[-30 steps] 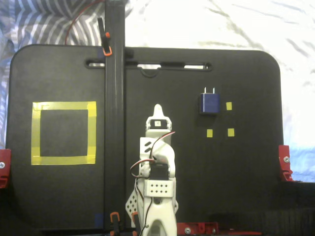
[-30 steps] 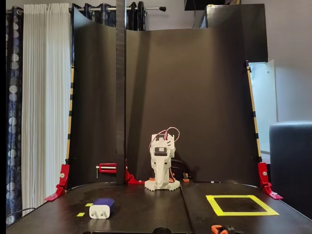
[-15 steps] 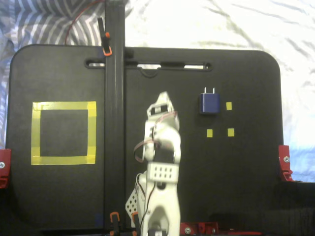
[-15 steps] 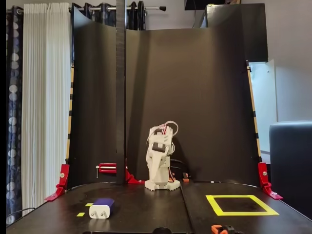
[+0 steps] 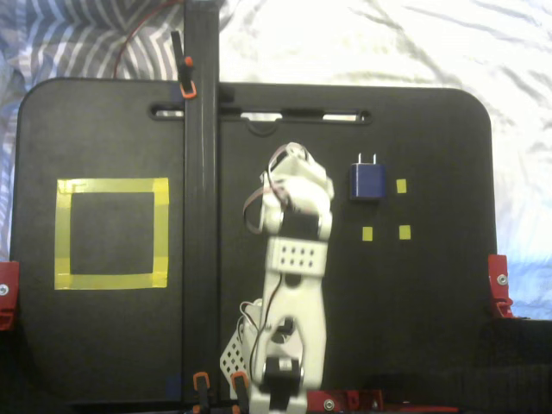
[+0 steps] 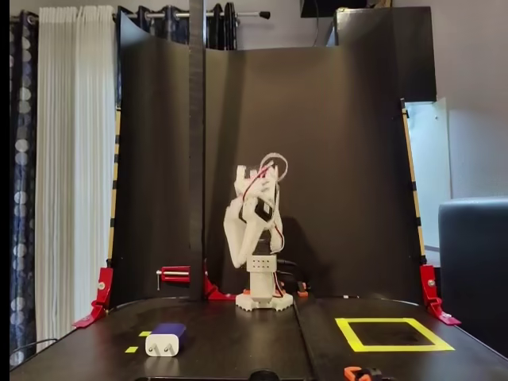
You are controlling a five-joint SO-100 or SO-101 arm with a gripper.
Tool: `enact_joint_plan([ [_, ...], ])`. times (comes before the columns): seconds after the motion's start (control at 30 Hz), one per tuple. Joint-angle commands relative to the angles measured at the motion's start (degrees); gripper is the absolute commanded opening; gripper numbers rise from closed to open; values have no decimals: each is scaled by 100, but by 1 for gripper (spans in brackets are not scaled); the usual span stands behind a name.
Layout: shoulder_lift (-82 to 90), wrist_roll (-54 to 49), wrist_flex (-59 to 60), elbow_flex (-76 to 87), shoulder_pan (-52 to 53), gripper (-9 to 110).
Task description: Grasp a block and put it in the designated area.
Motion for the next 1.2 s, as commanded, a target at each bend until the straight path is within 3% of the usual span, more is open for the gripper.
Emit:
enact_joint_plan([
  [0.0,-281,-747,580,-686,123,0],
  [0.47,-1986,-4122,2522,-2435,1292,0],
  [1.17,-3920,-5555,2294,-3568,2628,0],
])
